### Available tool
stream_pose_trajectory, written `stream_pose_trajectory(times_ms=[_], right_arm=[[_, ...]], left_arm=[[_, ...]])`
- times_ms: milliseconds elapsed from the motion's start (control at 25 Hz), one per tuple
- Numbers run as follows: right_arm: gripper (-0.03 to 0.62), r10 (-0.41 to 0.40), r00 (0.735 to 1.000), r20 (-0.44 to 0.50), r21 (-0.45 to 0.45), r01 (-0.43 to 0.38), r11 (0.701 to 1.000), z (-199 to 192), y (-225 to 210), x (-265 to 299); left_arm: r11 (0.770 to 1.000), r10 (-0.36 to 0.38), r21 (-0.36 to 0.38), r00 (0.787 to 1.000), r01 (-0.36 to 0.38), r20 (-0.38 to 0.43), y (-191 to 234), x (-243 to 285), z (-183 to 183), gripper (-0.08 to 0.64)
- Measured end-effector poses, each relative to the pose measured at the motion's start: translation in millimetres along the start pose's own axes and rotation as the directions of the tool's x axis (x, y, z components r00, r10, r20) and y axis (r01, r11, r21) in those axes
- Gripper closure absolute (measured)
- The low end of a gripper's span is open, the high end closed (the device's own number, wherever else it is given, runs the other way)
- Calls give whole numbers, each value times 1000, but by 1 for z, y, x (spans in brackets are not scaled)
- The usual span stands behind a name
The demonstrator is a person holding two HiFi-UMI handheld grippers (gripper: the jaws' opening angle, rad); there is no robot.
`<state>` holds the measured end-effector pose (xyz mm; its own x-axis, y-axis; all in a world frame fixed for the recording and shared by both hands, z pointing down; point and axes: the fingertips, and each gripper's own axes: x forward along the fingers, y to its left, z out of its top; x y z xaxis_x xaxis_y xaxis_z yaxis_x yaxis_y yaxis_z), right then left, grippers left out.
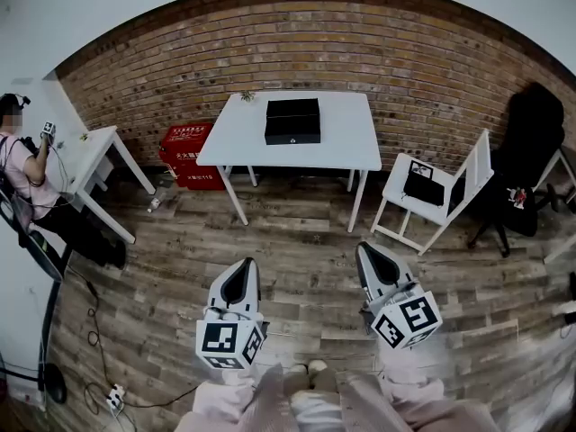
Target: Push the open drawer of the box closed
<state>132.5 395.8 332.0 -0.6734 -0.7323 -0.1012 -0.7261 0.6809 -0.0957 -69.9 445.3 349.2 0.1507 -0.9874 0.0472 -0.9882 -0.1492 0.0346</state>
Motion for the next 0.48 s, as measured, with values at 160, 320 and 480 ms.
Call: stream_pose_trajectory(times_ms=[160,320,480], right_arm=[[589,6,1000,6,5,-6,1000,1,-8,-5],[589,6,1000,9,17,-6,1000,0,-16,-8],[589,2,1000,11,29,-2,1000,0,-24,-9]], left_arm=[[1000,1,-12,1000,-1,0,-11,6,0,563],[1000,-6,-22,1000,6,-14,-21,13,-3,535],[999,-6,-34,1000,5,-13,-25,22,-3,458]])
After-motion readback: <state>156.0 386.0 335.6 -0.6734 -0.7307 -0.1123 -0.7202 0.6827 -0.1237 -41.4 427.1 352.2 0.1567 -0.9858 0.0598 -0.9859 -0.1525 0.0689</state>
